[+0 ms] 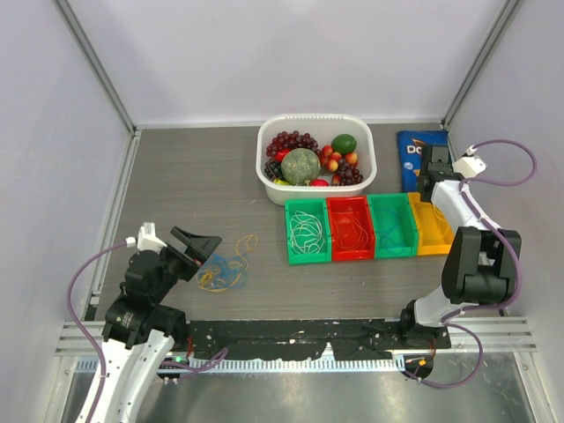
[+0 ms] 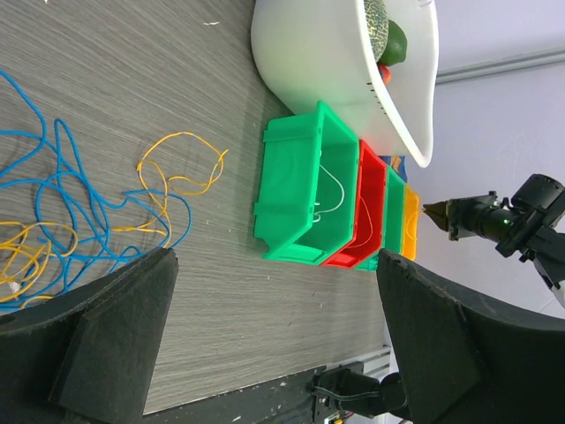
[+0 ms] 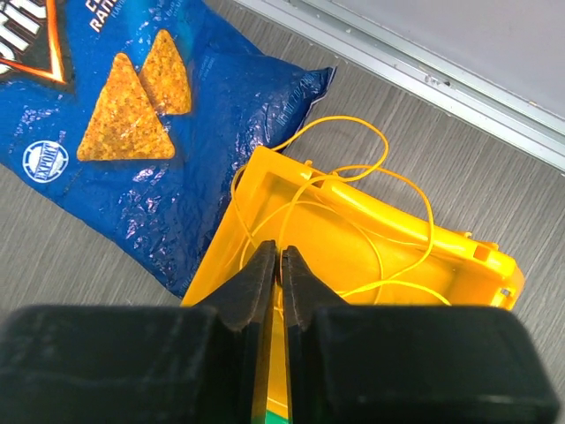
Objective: Untangle the cables
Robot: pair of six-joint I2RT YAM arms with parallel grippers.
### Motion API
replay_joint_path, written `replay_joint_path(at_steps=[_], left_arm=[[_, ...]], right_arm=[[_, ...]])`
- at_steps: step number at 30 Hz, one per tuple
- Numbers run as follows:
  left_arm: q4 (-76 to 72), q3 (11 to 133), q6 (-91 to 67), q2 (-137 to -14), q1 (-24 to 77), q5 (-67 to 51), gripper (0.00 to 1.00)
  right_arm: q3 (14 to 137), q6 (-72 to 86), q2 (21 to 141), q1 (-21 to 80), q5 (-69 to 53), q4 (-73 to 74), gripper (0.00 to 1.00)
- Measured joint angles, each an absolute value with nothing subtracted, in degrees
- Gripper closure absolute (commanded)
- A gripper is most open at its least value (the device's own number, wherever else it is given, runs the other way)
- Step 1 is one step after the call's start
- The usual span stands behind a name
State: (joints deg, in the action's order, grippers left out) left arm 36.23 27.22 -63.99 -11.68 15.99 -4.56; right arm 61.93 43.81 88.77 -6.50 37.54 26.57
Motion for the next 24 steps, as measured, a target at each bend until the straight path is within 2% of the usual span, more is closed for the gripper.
replay_joint_path(at_steps=[1,2,3,4,5,7,13,16,20,24], left_arm=[[36.4,27.2,-64.0,-11.6,16.0,-4.6,0.00],[36.6,27.2,-64.0,-11.6,16.0,-4.6,0.00],[36.7,27.2,-64.0,-11.5,16.0,-4.5,0.00],[36.9,27.2,-64.0,-11.4,16.0,-4.5,0.00],[37.1,27.2,-64.0,-11.2,16.0,-4.5,0.00],[37.2,27.2,-64.0,-10.9,16.0,-4.5,0.00],[37.3,27.2,-64.0,-10.8,16.0,-4.2,0.00],[37.6,27.2,-64.0,-10.8,16.0,-4.1,0.00],[37.7,27.0,-64.0,-10.9,16.0,-4.0,0.00],[37.7,26.3,-64.0,-11.1,16.0,-3.8,0.00]], right_arm=[[61.9,43.8,88.5,-6.5,37.5,26.6,0.80],[61.9,43.8,88.1,-6.5,37.5,26.5,0.70],[61.9,43.8,87.8,-6.5,37.3,26.6,0.58],[61.9,43.9,87.4,-6.5,37.1,26.6,0.40],[61.9,44.0,86.9,-6.5,36.9,26.7,0.28],[61.9,44.2,85.7,-6.5,36.2,27.1,0.22],[65.1,43.4,80.4,-1.9,36.9,30.5,0.21],[68.9,40.8,78.2,8.3,40.7,30.9,0.22],[71.9,37.0,76.7,20.9,42.2,30.2,0.32],[72.8,32.2,76.1,26.7,39.4,29.6,0.37]])
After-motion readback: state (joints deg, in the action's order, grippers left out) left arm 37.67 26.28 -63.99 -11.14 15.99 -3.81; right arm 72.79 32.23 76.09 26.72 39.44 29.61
